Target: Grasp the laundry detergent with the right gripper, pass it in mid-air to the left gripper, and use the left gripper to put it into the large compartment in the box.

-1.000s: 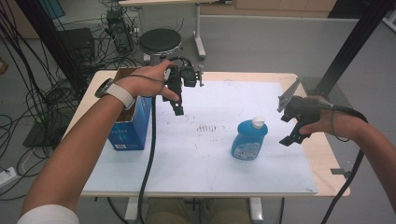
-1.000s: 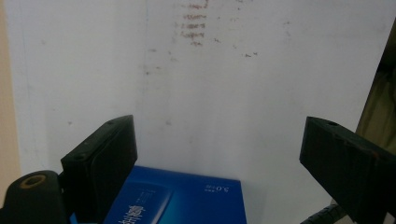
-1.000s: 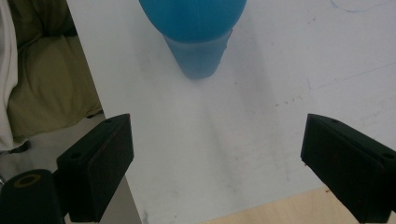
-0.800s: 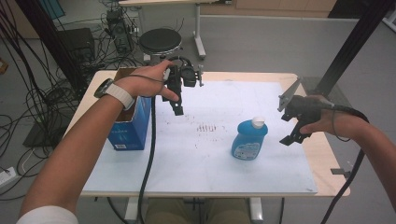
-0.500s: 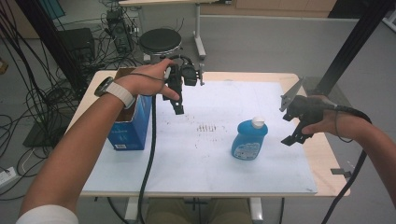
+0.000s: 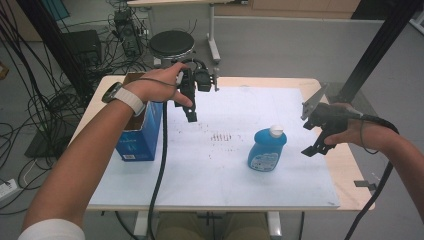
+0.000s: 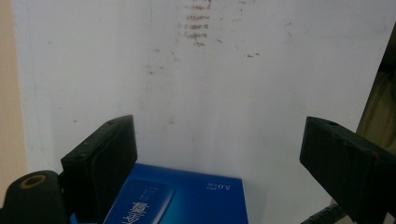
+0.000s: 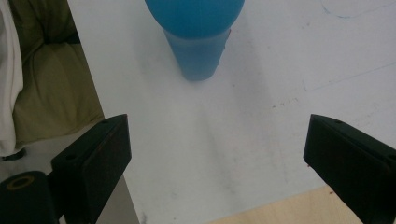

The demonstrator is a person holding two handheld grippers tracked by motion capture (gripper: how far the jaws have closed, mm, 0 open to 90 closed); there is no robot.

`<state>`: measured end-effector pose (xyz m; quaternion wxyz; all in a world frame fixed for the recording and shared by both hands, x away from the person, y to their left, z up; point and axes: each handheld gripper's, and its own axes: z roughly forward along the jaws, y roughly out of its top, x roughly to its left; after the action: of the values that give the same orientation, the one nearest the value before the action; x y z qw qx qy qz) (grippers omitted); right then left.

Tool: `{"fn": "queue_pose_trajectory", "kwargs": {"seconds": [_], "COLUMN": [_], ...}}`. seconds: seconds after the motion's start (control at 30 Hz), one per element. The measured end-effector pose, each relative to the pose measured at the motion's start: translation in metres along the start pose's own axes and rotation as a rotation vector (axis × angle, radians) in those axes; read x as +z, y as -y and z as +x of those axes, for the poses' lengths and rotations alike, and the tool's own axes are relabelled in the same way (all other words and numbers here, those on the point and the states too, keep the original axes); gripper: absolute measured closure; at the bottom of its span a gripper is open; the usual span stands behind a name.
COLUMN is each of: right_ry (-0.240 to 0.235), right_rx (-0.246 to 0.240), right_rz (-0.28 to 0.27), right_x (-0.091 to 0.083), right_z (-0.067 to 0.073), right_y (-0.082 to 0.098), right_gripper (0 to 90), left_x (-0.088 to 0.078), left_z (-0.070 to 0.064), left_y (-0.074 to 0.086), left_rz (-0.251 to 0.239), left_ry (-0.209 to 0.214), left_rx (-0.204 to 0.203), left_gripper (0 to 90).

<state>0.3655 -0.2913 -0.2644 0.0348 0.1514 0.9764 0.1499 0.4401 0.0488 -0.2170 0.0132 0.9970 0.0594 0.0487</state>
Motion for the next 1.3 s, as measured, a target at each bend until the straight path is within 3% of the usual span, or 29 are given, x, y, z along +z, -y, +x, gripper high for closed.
{"fn": "queue_pose_trajectory", "kwargs": {"seconds": [0.5, 0.9, 1.3], "right_ry": [-0.001, -0.004, -0.012], "right_rx": [-0.018, -0.017, -0.024], "right_rz": [-0.057, -0.059, -0.104], "right_x": [0.001, 0.006, 0.011], "right_z": [0.004, 0.002, 0.002], "right_y": [0.0, 0.002, 0.001], "right_gripper": [6.2, 6.3, 5.4], "left_x": [0.002, 0.004, 0.007], "left_z": [-0.002, -0.002, -0.002], "left_y": [-0.001, -0.002, 0.002], "left_rz": [-0.016, -0.016, -0.019], "left_ry": [-0.002, 0.001, 0.003], "left_rx": [-0.003, -0.004, -0.011], "left_gripper": [11.5, 11.5, 11.5]}}
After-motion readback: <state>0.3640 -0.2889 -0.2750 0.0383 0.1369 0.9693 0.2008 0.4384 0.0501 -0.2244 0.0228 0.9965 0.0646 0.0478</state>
